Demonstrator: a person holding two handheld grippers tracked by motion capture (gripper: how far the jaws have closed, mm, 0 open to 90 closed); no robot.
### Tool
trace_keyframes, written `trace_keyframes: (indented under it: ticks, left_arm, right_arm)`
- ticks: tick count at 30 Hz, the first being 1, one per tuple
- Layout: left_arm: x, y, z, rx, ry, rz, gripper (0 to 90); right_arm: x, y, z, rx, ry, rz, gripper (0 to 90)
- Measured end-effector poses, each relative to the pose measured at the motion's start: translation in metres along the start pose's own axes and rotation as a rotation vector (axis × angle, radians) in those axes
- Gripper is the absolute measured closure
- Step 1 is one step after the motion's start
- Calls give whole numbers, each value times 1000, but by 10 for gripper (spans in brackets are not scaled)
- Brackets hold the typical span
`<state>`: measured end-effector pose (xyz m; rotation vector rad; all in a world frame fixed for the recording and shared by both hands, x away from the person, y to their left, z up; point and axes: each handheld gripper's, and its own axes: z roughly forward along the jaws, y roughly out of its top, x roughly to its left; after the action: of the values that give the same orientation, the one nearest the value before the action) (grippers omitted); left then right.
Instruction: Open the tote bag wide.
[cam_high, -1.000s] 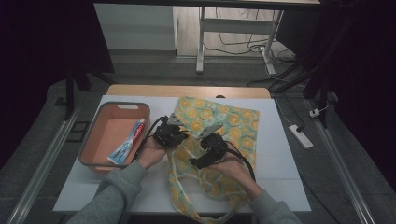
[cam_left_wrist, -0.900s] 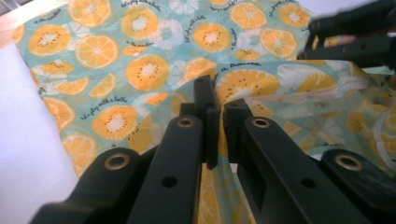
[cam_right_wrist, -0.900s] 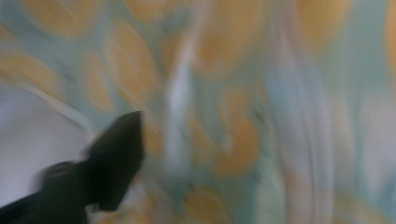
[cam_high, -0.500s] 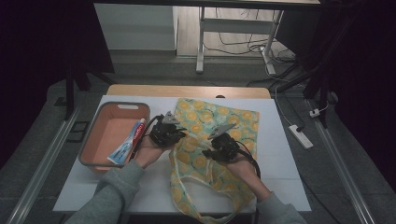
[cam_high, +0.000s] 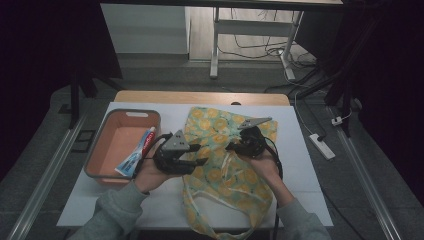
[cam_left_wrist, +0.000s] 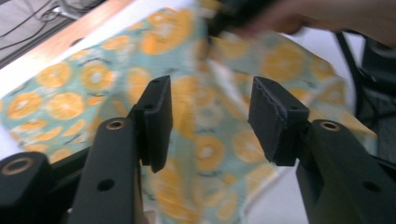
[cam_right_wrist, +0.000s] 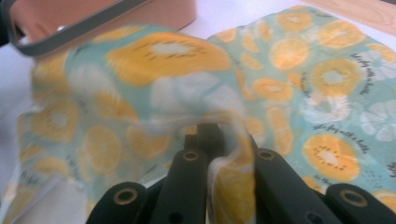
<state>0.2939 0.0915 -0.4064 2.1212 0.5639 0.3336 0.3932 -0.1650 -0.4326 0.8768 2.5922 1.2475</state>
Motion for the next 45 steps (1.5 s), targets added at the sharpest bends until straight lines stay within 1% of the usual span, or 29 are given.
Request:
trace_keyframes:
  ticks: [2, 4, 5, 7, 10, 12, 14, 16, 18, 19, 22, 26, 28, 30, 32, 36, 39, 41, 43, 45]
  left_arm:
    - [-10, 1, 2, 16, -19, 37, 480]
    - [-15, 0, 4, 31, -22, 53, 476]
    - [-15, -1, 5, 40, -22, 53, 473]
    - [-13, -2, 7, 50, -11, 47, 468]
    - [-5, -6, 7, 52, 5, 8, 468]
    - [-1, -7, 5, 49, 12, -6, 468]
    - [2, -9, 3, 46, 18, -15, 468]
    - [5, -11, 0, 45, 27, -23, 466]
    - [9, -13, -5, 41, 36, -31, 464]
    - [11, -13, -6, 39, 41, -34, 464]
    - [19, -16, -12, 31, 56, -61, 463]
    - [30, -20, -23, 20, 73, -84, 457]
    - [36, -23, -30, 14, 90, -96, 456]
    - [42, -27, -36, 22, 112, -101, 455]
    - [49, -30, -42, 30, 122, -115, 453]
    - [66, -37, -52, 48, 156, -155, 446]
    - [78, -43, -60, 49, 186, -189, 444]
    - [86, -48, -64, 64, 222, -212, 439]
    - [94, -53, -68, 62, 229, -245, 434]
    - [101, -57, -72, 63, 236, -266, 433]
  right_arm:
    - [-8, 0, 1, -11, -10, 11, 880]
    - [-16, -1, 1, -28, -6, 26, 880]
    - [-20, -1, 1, -34, -7, 36, 880]
    - [-27, -1, 1, -37, -8, 46, 880]
    - [-40, -1, 2, -46, -22, 48, 880]
    - [-48, 0, 4, -51, -13, 57, 880]
    - [-57, -1, 7, -57, -11, 76, 880]
    - [-63, -2, 10, -54, -3, 87, 880]
    - [-66, -3, 13, -50, 2, 95, 880]
    - [-67, -3, 14, -48, 4, 95, 880]
    - [-64, -1, 14, -45, 11, 86, 880]
    - [-55, 5, 11, -41, 2, 46, 880]
    - [-50, 8, 8, -43, -3, 27, 880]
    - [-46, 10, 5, -51, -6, 15, 880]
    - [-44, 12, 3, -57, -5, 7, 879]
    - [-43, 11, 2, -57, 2, 6, 880]
    - [-42, 10, 0, -52, 4, 2, 879]
    - [-41, 9, 0, -51, 3, 0, 879]
    - [-40, 9, -1, -49, 5, -3, 879]
    - [-39, 8, -2, -47, 3, -7, 879]
